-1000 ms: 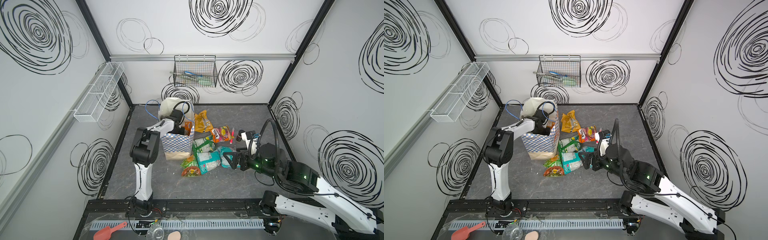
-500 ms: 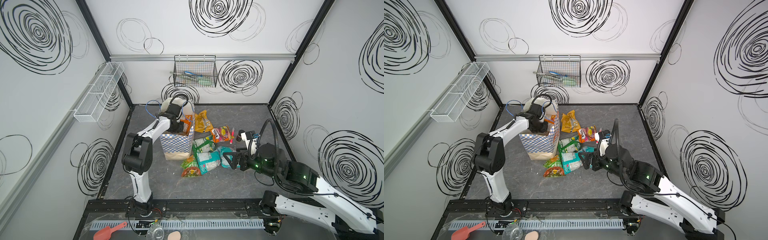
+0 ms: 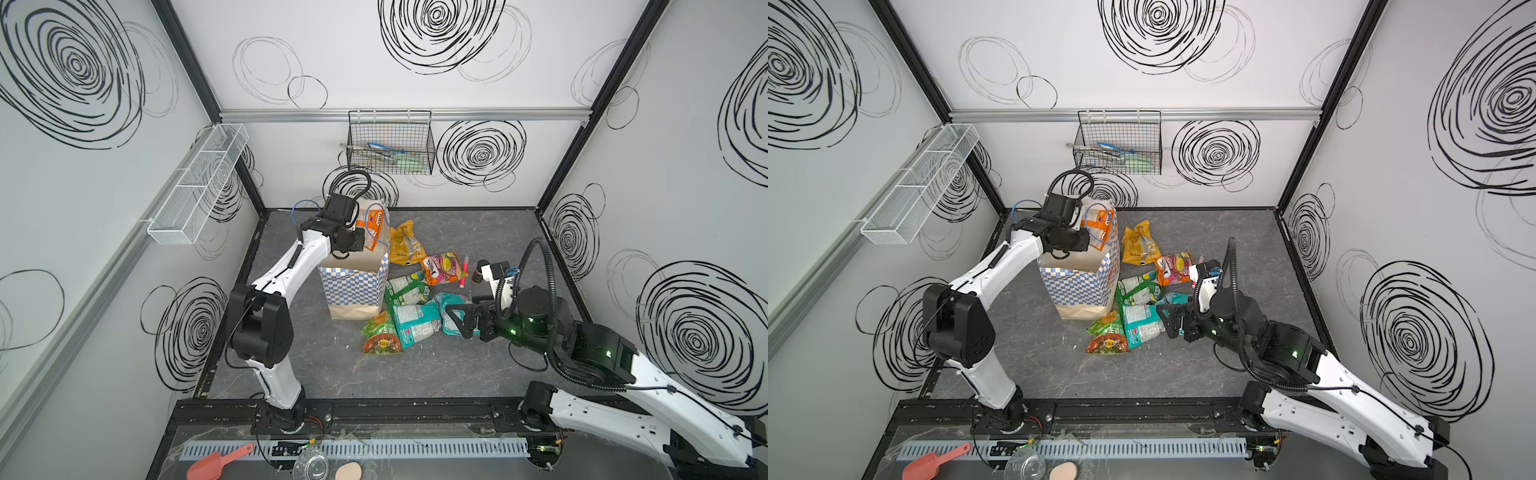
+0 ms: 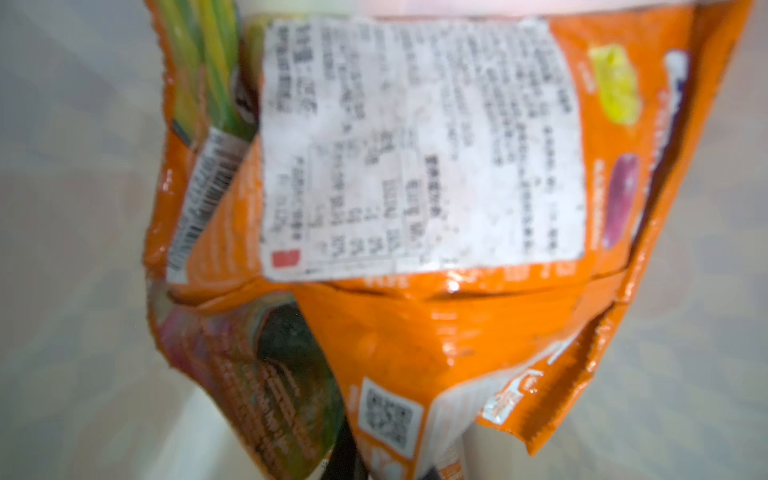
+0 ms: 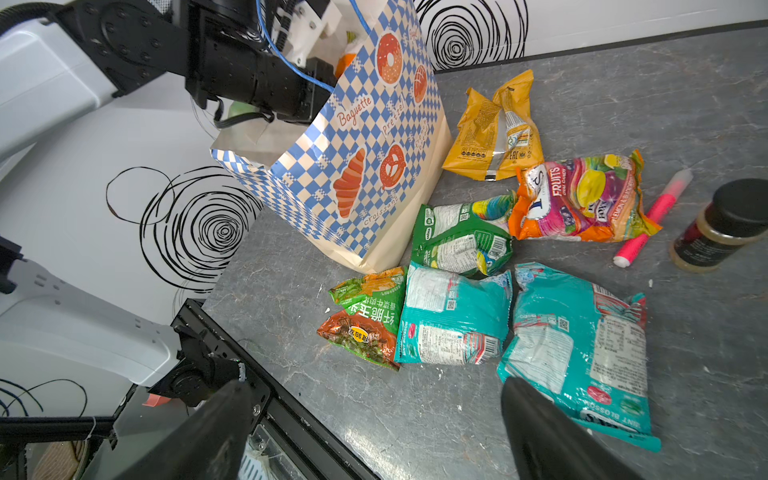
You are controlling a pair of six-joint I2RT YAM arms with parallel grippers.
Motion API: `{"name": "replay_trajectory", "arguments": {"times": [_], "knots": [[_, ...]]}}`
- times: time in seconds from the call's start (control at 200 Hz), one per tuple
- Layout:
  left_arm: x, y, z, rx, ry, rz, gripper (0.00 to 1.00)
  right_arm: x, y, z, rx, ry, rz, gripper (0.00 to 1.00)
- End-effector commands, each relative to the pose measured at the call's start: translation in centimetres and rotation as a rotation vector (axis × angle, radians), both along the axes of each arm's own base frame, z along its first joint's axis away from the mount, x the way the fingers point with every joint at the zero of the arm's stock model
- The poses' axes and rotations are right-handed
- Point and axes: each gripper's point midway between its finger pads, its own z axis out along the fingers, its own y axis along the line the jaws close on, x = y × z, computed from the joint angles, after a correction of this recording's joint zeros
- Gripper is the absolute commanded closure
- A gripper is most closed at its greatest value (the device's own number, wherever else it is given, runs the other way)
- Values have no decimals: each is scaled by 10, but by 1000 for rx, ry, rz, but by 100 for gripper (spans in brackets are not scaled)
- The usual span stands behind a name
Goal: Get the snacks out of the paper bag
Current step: 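Lift the orange Fox's packet up out of the bag with the left gripper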
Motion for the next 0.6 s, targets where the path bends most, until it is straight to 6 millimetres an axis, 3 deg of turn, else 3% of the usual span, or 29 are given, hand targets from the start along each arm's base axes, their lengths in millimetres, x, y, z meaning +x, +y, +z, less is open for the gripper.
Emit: {"name": "replay_trajectory", "arguments": {"times": [0.0,0.145,0.34,0.595], "knots": [[6,4,62,-22,-163,23,100,0,4,4,21,-7,6,3],[3,11,78,-3,-201,44,100,-1,5,3,22,-5,9,3],[1,15,84,-1,-217,61,100,-1,4,5,26,-5,11,3],[-9,20,130,-46,-320,85,100,-1,4,8,34,-11,9,3]]}}
